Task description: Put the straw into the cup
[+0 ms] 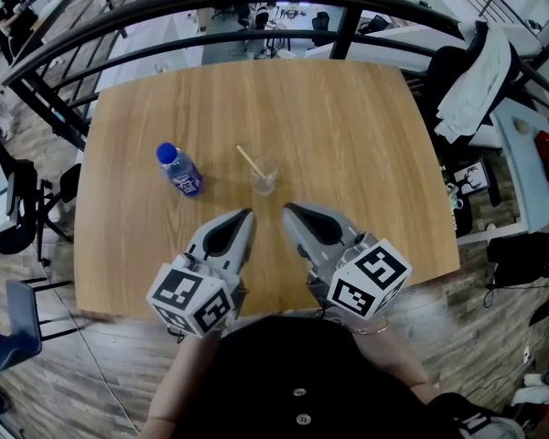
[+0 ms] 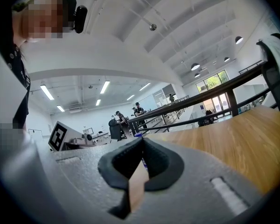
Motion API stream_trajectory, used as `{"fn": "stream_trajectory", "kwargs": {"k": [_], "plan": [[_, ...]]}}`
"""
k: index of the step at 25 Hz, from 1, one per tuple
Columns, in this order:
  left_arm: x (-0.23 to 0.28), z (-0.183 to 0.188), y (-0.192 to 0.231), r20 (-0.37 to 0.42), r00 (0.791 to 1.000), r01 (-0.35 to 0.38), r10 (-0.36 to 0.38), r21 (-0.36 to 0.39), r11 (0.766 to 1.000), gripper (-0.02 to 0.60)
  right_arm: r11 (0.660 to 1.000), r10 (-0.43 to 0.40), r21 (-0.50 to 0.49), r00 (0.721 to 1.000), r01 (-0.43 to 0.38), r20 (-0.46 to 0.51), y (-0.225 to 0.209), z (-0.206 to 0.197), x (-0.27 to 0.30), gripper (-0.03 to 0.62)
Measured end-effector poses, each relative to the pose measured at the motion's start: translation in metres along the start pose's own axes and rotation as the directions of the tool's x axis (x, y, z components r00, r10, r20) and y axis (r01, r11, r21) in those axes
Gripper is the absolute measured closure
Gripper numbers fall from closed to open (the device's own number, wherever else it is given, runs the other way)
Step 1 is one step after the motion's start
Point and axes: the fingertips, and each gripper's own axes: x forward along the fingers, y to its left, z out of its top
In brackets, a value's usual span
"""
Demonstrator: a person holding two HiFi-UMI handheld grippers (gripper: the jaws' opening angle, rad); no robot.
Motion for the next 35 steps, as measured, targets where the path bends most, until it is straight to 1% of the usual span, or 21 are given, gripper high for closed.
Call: {"fn": "stream_trajectory", "kwargs": {"k": [9, 15, 18, 23, 27, 35], "plan": [[0.002, -0.001, -0.002, -0.008, 1.0, 0.009, -0.009, 0.0, 1.0, 0.564, 1.0, 0.014, -0.004, 1.0, -0.014, -0.001, 0.001, 0.0, 0.0, 0.595], [-0.001, 0.0, 0.003, 0.0, 1.0, -0.012, 0.012, -0.009, 1.0, 0.563, 1.0, 0.02, -0.011, 1.0, -0.02, -0.007, 0.002, -0.002, 0.001, 0.595], [-0.002, 0.0, 0.003, -0.004, 1.0, -0.014, 0.014, -0.008, 1.0, 0.563, 1.0, 0.016, -0.013, 1.0, -0.016, -0.007, 0.003, -0.001, 0.001, 0.595], [-0.005, -0.001, 0.002, 0.005, 1.0, -0.012, 0.012, -0.03, 0.999, 0.563, 1.0, 0.011, -0.015, 1.0, -0.011, -0.002, 0.004, 0.0, 0.001, 0.596], [-0.006, -0.002, 0.003, -0.002, 1.0, -0.004, 0.004, -0.018, 1.0, 0.563, 1.0, 0.013, -0.019, 1.0, -0.013, -0.005, 0.006, -0.001, 0.002, 0.595], [-0.009, -0.004, 0.004, -0.001, 1.0, -0.002, 0.002, -0.023, 1.0, 0.565, 1.0, -0.006, -0.03, 1.0, 0.006, 0.004, 0.007, 0.0, 0.001, 0.597]]}}
